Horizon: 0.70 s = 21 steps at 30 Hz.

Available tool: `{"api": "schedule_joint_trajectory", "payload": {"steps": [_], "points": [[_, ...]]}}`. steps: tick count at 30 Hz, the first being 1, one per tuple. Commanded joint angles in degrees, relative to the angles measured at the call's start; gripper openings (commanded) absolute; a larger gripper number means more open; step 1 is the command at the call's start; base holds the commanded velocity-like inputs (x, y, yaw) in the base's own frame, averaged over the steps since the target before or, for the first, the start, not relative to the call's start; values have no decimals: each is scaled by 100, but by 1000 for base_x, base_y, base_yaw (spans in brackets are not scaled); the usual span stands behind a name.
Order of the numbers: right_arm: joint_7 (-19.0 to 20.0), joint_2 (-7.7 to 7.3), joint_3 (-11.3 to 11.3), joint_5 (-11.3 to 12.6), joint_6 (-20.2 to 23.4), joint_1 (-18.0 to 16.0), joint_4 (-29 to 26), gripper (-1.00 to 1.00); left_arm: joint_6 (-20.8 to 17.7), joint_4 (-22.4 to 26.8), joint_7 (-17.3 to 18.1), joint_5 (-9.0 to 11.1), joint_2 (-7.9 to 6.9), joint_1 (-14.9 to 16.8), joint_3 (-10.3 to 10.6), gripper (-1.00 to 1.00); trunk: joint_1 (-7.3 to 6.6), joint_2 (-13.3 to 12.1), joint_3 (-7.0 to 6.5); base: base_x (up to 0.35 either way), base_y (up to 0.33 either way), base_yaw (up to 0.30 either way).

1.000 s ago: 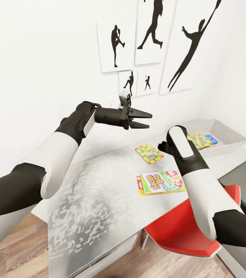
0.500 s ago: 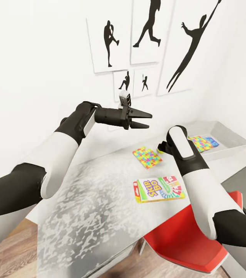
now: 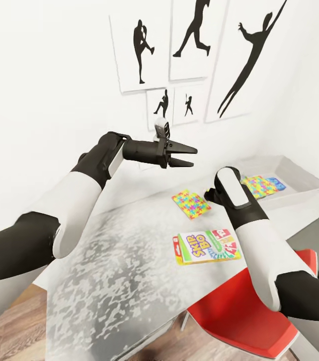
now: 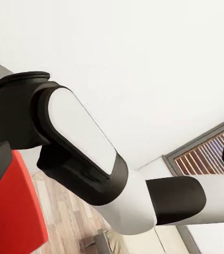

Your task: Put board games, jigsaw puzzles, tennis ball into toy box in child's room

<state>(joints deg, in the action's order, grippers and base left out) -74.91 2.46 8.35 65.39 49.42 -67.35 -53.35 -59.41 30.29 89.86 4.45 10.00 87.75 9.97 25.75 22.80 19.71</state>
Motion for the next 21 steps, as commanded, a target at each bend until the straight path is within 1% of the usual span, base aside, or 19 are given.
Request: {"api": "schedule_joint_trajectory", "payload": {"steps": [1,21], "points": [[-56,-4,9,48,50,-6,8,100,-59,-6,14,21,0,7,14,100,3,12,20,7,0,0],[-58,-74,9,50,42,-79,130,100,-59,-6,14,21,0,6,14,100,3,12,207,1,0,0]]}}
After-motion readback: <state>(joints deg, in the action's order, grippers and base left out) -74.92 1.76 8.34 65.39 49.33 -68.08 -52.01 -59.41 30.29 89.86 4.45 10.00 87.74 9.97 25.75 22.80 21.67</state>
